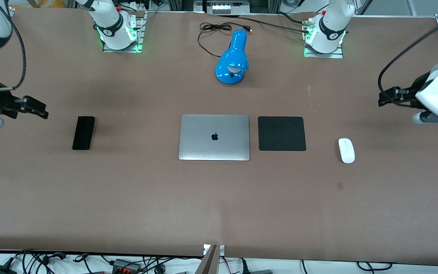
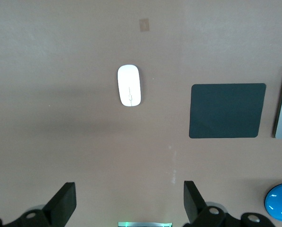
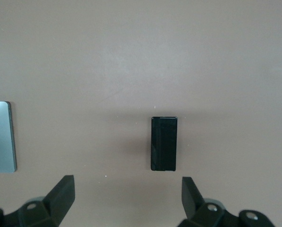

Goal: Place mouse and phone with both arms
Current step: 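Lower the right gripper to the black phone while the left gripper reaches the mouse, then grasp the black phone with the right gripper while the left gripper grasps the mouse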

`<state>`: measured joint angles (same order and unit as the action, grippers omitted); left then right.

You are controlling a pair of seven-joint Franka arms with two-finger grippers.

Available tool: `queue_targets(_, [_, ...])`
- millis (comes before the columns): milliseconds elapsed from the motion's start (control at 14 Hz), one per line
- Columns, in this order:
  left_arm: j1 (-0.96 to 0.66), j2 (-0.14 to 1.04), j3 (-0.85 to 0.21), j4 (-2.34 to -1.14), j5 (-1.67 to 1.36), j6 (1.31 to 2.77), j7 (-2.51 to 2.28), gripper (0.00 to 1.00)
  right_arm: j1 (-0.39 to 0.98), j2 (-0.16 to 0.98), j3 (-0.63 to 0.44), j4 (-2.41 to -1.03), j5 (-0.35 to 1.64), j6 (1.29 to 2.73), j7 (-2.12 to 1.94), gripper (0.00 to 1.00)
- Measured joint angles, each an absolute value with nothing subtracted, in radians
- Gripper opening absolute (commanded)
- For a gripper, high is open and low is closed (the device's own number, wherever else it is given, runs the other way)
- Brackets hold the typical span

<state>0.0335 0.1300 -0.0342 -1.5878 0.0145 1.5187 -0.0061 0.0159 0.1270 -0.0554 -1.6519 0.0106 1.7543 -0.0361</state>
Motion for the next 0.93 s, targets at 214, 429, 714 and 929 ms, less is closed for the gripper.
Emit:
queue_targets(214, [0.051,0.209,-0.033,-1.589,0.017,1.532,0.008,1.0,0.016,0.185,-0.056,-1.66,0.01,1.762,-0.036,1.0])
queue_targets(429, [0.058,0.306,-0.031,-1.601,0.07,1.692,0.014,1.0,0.014,0.247,-0.06,-1.699,-0.014,1.833,-0.036,1.0])
queue_targets(714, [0.058,0.381,-0.032,-1.737,0.081,2.023,0.015,1.0,-0.001,0.349,-0.068,-1.8,-0.023,2.036,-0.036,1.0])
queue_targets(929, [0.061,0.407,-0.031,-1.892,0.082,2.287,0.015,1.0,-0.009,0.438,-0.069,-1.83,-0.023,2.125,-0.036,1.0])
